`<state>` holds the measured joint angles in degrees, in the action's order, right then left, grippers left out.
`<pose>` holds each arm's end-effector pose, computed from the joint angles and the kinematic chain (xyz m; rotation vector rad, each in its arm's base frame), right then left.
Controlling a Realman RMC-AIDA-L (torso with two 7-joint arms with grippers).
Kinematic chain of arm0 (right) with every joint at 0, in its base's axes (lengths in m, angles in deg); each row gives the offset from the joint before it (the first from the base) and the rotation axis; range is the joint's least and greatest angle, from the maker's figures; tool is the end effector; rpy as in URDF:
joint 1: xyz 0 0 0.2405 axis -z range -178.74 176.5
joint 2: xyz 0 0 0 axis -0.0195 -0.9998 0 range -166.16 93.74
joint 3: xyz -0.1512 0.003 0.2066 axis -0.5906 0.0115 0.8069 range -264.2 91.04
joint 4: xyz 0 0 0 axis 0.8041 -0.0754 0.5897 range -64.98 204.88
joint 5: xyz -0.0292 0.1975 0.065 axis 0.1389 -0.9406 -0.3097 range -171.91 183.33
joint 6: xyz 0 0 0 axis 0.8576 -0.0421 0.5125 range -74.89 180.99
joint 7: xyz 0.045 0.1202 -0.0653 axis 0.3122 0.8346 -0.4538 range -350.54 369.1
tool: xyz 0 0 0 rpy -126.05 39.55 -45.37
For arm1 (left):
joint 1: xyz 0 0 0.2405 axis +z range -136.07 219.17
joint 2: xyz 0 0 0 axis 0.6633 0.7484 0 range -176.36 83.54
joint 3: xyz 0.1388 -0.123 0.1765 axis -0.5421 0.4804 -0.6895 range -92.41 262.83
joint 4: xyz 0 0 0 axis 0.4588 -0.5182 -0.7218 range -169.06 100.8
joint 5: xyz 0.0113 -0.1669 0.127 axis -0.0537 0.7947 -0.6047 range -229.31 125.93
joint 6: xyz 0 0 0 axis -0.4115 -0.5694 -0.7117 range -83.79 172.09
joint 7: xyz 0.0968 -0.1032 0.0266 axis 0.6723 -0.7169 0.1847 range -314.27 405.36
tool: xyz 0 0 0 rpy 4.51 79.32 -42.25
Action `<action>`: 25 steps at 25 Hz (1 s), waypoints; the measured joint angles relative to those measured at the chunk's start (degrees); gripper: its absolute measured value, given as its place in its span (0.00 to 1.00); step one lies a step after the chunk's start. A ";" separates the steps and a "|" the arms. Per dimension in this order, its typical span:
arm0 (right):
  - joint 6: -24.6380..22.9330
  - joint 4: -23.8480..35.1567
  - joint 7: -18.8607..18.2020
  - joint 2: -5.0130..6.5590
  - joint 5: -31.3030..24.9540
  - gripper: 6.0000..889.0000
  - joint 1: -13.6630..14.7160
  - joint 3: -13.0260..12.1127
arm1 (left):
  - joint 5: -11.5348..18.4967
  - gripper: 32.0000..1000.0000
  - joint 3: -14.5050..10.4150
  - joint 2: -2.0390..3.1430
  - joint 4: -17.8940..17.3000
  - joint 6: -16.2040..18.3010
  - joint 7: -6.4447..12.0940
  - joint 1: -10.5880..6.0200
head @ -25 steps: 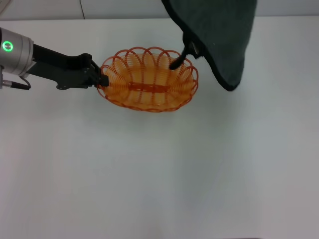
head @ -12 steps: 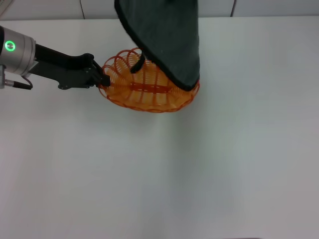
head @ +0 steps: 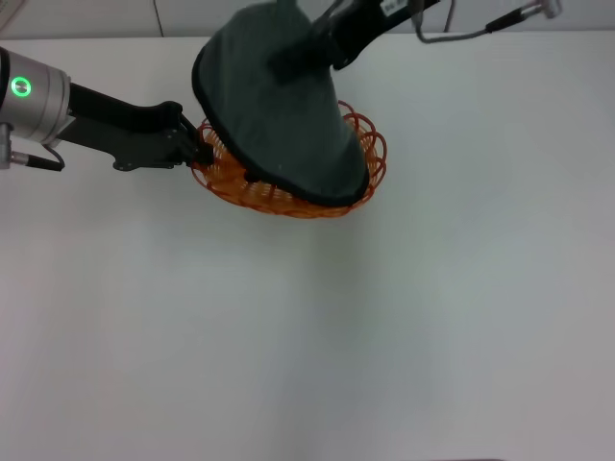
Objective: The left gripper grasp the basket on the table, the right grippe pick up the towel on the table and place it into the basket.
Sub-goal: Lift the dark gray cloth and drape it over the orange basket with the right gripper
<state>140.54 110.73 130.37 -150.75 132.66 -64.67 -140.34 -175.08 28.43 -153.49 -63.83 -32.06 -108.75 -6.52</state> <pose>0.0684 0.4275 -0.0010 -3.0137 0.6886 0.1883 -0.2288 0.4183 0.0269 -2.2107 -1.9271 -0.2260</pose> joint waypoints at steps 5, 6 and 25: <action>-2.49 -0.77 -1.42 -2.01 4.85 0.10 -0.62 -0.72 | -0.01 0.04 0.01 -0.02 0.00 0.04 -0.03 0.00; -2.59 -0.85 -1.43 -2.31 5.91 0.10 -0.85 -0.72 | 0.00 0.04 0.01 -0.03 0.00 0.04 -0.03 -0.02; -8.13 -5.24 -0.86 -3.56 11.98 0.10 -2.51 -6.52 | 0.17 0.04 0.11 -0.07 -0.15 -0.26 -0.04 -0.17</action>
<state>132.41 105.50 129.51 -154.31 144.63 -67.18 -146.86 -174.91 28.54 -153.55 -63.98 -32.32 -108.79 -6.69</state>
